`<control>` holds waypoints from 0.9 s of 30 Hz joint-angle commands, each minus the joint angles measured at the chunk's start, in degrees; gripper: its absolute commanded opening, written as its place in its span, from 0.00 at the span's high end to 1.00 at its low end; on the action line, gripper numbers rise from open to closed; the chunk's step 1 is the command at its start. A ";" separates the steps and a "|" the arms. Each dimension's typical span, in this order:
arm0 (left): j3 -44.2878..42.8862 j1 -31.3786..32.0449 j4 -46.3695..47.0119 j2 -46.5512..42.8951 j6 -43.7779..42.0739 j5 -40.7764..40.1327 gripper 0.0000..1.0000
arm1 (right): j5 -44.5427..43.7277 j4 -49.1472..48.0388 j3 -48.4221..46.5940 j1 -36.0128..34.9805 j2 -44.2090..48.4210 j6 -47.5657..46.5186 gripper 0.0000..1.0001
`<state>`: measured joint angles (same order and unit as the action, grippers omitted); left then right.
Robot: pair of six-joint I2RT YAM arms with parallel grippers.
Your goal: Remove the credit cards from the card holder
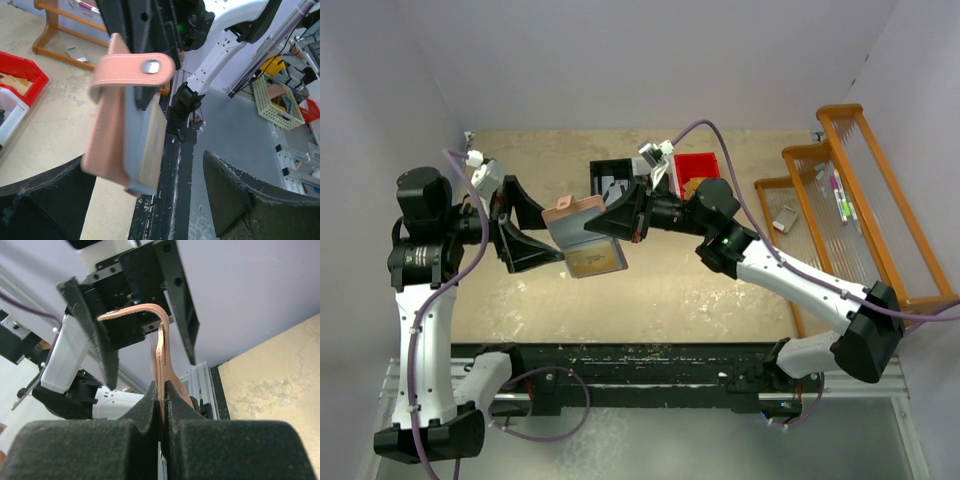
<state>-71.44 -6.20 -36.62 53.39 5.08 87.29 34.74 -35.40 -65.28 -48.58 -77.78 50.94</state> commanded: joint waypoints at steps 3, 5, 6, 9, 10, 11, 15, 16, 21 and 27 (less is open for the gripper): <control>0.01 0.22 -8.12 -3.17 -15.28 7.61 0.13 | -3.08 -2.98 -1.84 0.24 0.62 3.04 1.00; -0.50 0.22 -11.95 -3.29 -19.68 6.58 0.13 | -2.87 -2.84 -1.71 0.24 0.49 3.14 1.00; -0.47 0.22 -11.77 -3.37 -20.40 5.24 0.14 | -2.93 -3.28 -1.70 0.24 0.32 3.26 1.00; 1.48 0.22 -2.61 -3.12 -11.09 -1.24 0.26 | -3.56 -7.97 -1.48 -0.03 -0.63 5.70 1.00; 3.10 0.22 2.46 -3.19 -5.79 -3.40 0.33 | -3.20 -9.85 -1.13 -0.23 -1.16 6.88 1.00; 4.95 0.22 6.32 -3.18 -1.14 -4.79 0.41 | -3.10 -11.60 -0.64 -0.35 -1.92 8.03 1.00; 10.61 0.22 21.72 -4.21 15.54 -5.25 0.76 | -3.26 -13.78 -0.07 -1.09 -3.77 9.49 1.00; 11.65 0.22 24.72 -4.71 18.22 -5.48 0.83 | -3.23 -13.69 -0.03 -1.20 -4.05 9.45 1.00; 11.72 0.23 24.70 -4.80 19.13 -4.31 1.00 | 3.82 -4.33 -4.10 -0.98 -5.51 3.97 0.86; 7.99 0.27 8.03 -1.92 4.94 -1.07 1.00 | 12.88 33.54 -20.67 0.32 -9.33 -25.34 0.33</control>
<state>-59.18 -6.22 -20.29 49.98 18.61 83.61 38.98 -25.08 -75.22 -48.34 -85.69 46.65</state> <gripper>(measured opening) 0.020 0.553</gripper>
